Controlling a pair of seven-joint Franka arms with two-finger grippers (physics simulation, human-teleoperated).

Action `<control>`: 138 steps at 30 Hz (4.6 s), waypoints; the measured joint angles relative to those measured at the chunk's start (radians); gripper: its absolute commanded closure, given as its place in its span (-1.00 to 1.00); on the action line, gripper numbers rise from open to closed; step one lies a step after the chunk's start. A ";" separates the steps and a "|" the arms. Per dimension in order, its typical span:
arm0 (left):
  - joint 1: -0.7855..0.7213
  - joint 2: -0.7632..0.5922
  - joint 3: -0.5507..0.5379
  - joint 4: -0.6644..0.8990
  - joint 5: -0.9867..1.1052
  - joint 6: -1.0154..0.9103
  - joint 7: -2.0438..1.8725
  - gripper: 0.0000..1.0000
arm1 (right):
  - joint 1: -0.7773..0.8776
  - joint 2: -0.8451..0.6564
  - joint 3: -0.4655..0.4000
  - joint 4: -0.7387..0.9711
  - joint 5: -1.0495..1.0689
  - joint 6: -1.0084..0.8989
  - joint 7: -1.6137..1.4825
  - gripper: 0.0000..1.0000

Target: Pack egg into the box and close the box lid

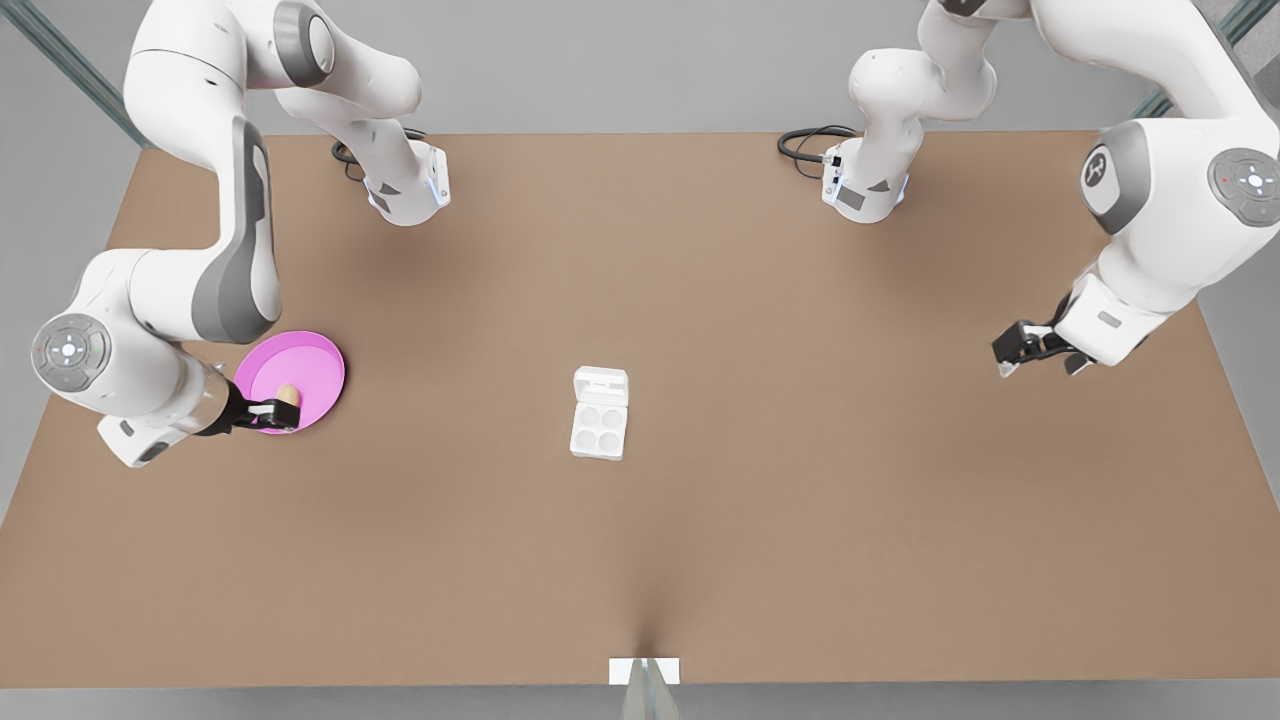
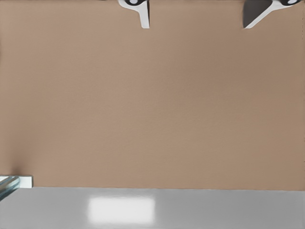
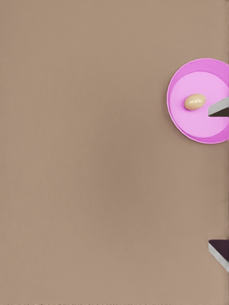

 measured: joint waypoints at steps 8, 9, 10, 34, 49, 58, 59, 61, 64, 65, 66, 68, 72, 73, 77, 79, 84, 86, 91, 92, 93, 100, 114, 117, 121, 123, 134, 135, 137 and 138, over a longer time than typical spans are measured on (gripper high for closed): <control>-0.013 0.023 0.000 0.002 0.001 0.003 0.001 -1.00 | -0.110 -0.245 -0.001 -0.824 -0.012 0.596 -0.072 -1.00; -0.012 0.038 0.000 0.006 0.002 0.009 0.001 -1.00 | -0.116 -0.219 -0.002 -0.825 -0.012 0.609 -0.072 -1.00; -0.012 0.054 0.000 0.023 0.003 0.012 0.001 -1.00 | -0.126 -0.176 -0.002 -0.822 -0.012 0.627 -0.074 -1.00; -0.024 0.053 -0.002 0.025 0.002 0.002 -0.015 -1.00 | -0.300 0.055 -0.002 -0.815 -0.098 0.722 -0.356 -1.00; -0.026 0.051 -0.005 0.020 0.001 -0.008 -0.014 -1.00 | -0.296 0.077 -0.002 -0.805 -0.098 0.732 -0.356 -0.30; -0.026 0.045 -0.006 0.020 0.001 -0.027 -0.011 -1.00 | -0.297 0.080 -0.002 -0.804 -0.098 0.732 -0.356 -0.28; -0.026 0.045 -0.006 0.020 0.001 -0.027 -0.011 -1.00 | -0.299 0.083 -0.002 -0.798 -0.098 0.732 -0.358 -0.28; -0.026 0.043 -0.006 0.020 0.001 -0.027 -0.011 -1.00 | -0.299 0.092 -0.002 -0.785 -0.098 0.731 -0.364 -0.28; -0.028 0.042 -0.012 0.020 0.001 -0.027 -0.014 -1.00 | -0.299 0.093 -0.002 -0.784 -0.098 0.732 -0.364 -0.22; -0.028 0.043 -0.013 0.020 0.001 -0.027 -0.014 -1.00 | -0.298 0.093 -0.002 -0.786 -0.098 0.732 -0.364 -0.22; -0.026 0.043 -0.014 0.020 0.001 -0.027 -0.014 -1.00 | -0.297 0.093 -0.002 -0.787 -0.098 0.731 -0.364 -0.20; -0.026 0.043 -0.014 0.020 0.001 -0.027 -0.014 -1.00 | -0.299 0.093 -0.002 -0.785 -0.098 0.729 -0.364 -0.15; -0.026 0.043 -0.014 0.019 0.001 -0.027 -0.013 -1.00 | -0.299 0.092 -0.002 -0.779 -0.098 0.728 -0.364 -0.12; -0.026 0.044 -0.014 0.018 0.001 -0.027 -0.013 -1.00 | -0.299 0.093 -0.002 -0.779 -0.098 0.728 -0.364 -0.12; -0.028 0.045 -0.014 0.018 0.001 -0.027 -0.011 -1.00 | -0.297 0.094 -0.002 -0.779 -0.098 0.728 -0.364 -0.11; -0.027 0.045 -0.014 0.018 0.001 -0.027 -0.011 -1.00 | -0.299 0.094 -0.002 -0.779 -0.098 0.729 -0.364 -0.11; -0.028 0.046 -0.014 0.018 0.001 -0.027 -0.011 -1.00 | -0.299 0.100 -0.002 -0.777 -0.098 0.730 -0.364 -0.11; -0.028 0.045 -0.014 0.018 0.001 -0.027 -0.011 -1.00 | -0.298 0.099 -0.002 -0.777 -0.098 0.729 -0.364 -0.10; -0.028 0.045 -0.014 0.018 0.001 -0.028 -0.013 -1.00 | -0.297 0.097 -0.002 -0.776 -0.098 0.726 -0.364 -0.09; -0.028 0.045 -0.014 0.018 0.001 -0.028 -0.013 -1.00 | -0.297 0.096 -0.002 -0.775 -0.098 0.725 -0.364 -0.09; -0.028 0.045 -0.014 0.018 0.001 -0.028 -0.013 -1.00 | -0.298 0.093 -0.001 -0.774 -0.098 0.723 -0.364 -0.09; -0.028 0.044 -0.014 0.018 0.001 -0.036 -0.013 -1.00 | -0.249 0.051 0.018 -0.723 -0.085 0.646 -0.353 -0.09; -0.034 0.045 -0.021 0.018 0.000 -0.052 -0.016 -1.00 | 0.334 0.174 0.020 -0.433 0.353 0.616 0.220 -0.09; -0.034 0.046 -0.022 0.018 -0.001 -0.053 -0.016 -1.00 | 0.400 0.214 0.020 -0.366 0.411 0.620 0.280 -0.09; -0.035 0.046 -0.023 0.018 -0.001 -0.057 -0.018 -1.00 | 0.470 0.296 0.020 -0.239 0.445 0.627 0.402 -0.09; -0.035 0.049 -0.023 0.018 -0.001 -0.059 -0.016 -1.00 | 0.509 0.323 0.020 -0.214 0.479 0.641 0.459 -0.09; -0.035 0.052 -0.022 0.018 -0.001 -0.063 -0.016 -1.00 | 0.543 0.383 0.020 -0.178 0.510 0.685 0.484 -0.11; -0.035 0.051 -0.022 0.018 -0.001 -0.070 -0.016 -1.00 | 0.543 0.383 0.020 -0.179 0.510 0.685 0.484 -0.18; -0.035 0.051 -0.022 0.018 -0.001 -0.071 -0.016 -1.00 | 0.543 0.381 0.020 -0.177 0.509 0.685 0.484 -1.00; -0.035 0.051 -0.022 0.018 -0.001 -0.072 -0.016 -1.00 | 0.543 0.381 0.020 -0.175 0.509 0.685 0.484 -1.00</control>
